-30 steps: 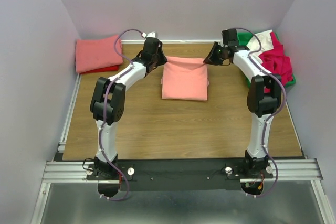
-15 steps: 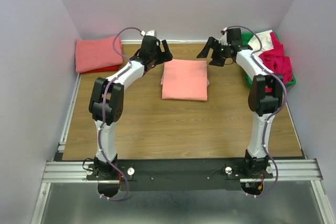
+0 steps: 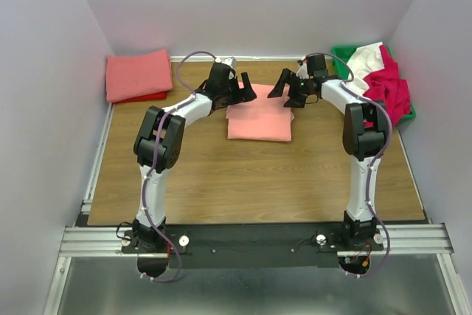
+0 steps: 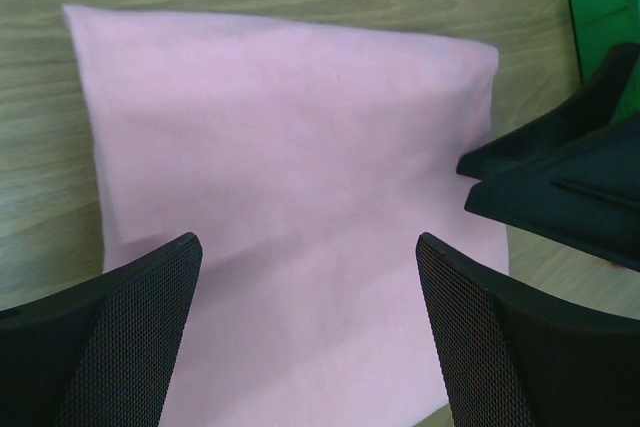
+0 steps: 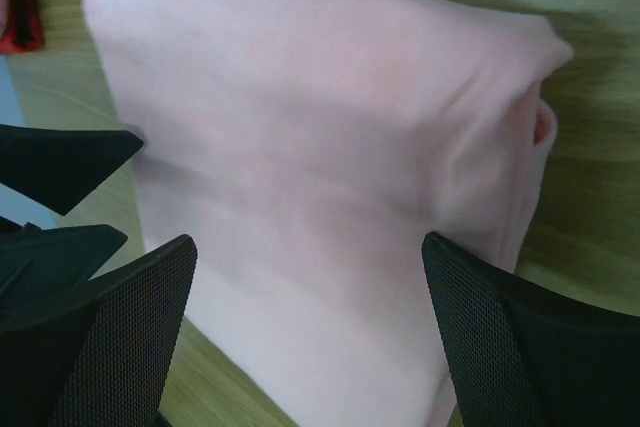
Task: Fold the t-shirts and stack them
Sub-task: Fold the tshirt
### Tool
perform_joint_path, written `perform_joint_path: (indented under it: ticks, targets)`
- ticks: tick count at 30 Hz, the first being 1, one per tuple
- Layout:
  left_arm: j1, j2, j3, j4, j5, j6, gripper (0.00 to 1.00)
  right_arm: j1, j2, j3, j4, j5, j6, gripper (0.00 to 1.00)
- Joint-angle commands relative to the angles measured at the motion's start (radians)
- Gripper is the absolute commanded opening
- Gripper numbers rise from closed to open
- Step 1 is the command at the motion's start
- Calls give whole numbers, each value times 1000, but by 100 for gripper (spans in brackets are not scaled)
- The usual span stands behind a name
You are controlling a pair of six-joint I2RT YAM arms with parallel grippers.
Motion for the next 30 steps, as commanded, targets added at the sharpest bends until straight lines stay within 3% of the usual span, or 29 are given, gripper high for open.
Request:
perform_joint_path:
  ticks: [1, 9, 17, 25, 30]
  targets:
    - [-1, 76, 11, 17, 81, 17, 95, -5, 73, 26, 14, 38, -31, 100]
    - [-1, 116, -15, 17, 87, 20, 95, 2, 137, -26, 29, -5, -39, 100]
    - [-1, -28, -222, 22, 8, 29, 95, 63, 51, -206, 90, 15, -23, 100]
    - [1, -300, -479, 36, -86, 3, 95, 150, -169, -371, 142, 91, 13, 100]
    - [1, -453, -559, 25, -120, -12, 96, 170, -356, -413, 142, 99, 6, 100]
